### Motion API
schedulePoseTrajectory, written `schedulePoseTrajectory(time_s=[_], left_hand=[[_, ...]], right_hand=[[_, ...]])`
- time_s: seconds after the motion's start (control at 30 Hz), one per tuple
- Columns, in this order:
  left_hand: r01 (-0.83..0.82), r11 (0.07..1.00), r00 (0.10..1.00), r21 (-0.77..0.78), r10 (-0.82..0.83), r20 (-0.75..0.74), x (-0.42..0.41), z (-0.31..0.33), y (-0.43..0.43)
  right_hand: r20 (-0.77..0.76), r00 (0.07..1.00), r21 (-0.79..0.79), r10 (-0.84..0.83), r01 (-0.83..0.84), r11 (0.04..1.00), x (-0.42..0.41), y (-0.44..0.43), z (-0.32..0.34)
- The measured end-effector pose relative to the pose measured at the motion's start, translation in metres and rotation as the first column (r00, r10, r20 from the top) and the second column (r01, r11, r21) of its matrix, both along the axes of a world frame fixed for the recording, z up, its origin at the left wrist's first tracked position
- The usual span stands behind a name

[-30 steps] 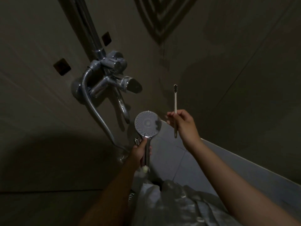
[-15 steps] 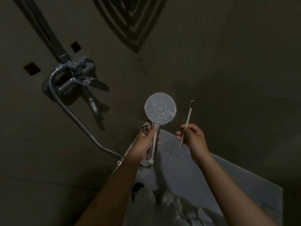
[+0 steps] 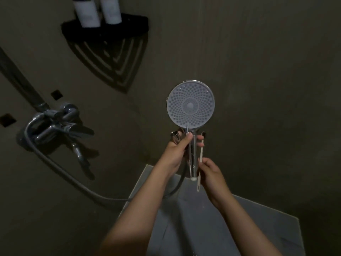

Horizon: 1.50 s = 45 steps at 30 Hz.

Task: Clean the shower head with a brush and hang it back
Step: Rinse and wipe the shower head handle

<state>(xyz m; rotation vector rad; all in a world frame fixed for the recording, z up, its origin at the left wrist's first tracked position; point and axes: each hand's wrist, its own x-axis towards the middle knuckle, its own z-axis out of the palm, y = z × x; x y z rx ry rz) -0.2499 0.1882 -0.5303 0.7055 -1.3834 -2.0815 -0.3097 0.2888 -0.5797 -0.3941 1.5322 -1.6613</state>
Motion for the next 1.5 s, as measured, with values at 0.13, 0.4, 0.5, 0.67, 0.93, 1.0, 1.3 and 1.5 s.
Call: schedulePoseTrajectory(time_s=[0.13,0.4,0.5,0.67,0.93,1.0,1.3,1.5], left_hand=[[0.070,0.997,0.995,-0.044,-0.073,-0.063,0.001,0.029,0.019],[0.199,0.958,0.972,-0.208,-0.219,-0.081,0.026,0.086,0.059],[0.253,0.924,0.959,-0.288,-0.278,-0.050,0.033,0.103,0.078],[0.318,0.882,0.939,-0.347,-0.344,-0.013,0.033,0.115,0.118],[0.338,0.814,0.931,-0.472,-0.364,0.038,0.009,0.140,0.180],[0.331,0.823,0.932,-0.462,-0.361,0.025,0.002,0.145,0.196],[0.348,0.866,0.931,-0.359,-0.365,0.022,-0.019,0.151,0.262],[0.335,0.930,0.940,-0.148,-0.341,-0.017,-0.023,0.131,0.294]], right_hand=[[0.060,0.998,-0.100,-0.032,0.038,0.994,0.008,0.013,0.025],[0.348,0.937,-0.357,0.005,0.128,0.925,0.043,0.048,0.081],[0.282,0.958,-0.334,-0.055,0.152,0.930,0.053,0.071,0.095],[0.273,0.943,-0.356,-0.188,0.281,0.891,0.060,0.114,0.109],[0.142,0.944,-0.292,-0.297,0.327,0.899,0.045,0.182,0.128],[0.064,0.950,-0.282,-0.306,0.311,0.908,0.041,0.199,0.135],[0.044,0.937,-0.317,-0.346,0.342,0.885,0.008,0.268,0.140],[0.066,0.955,-0.341,-0.288,0.293,0.893,-0.001,0.297,0.123]])
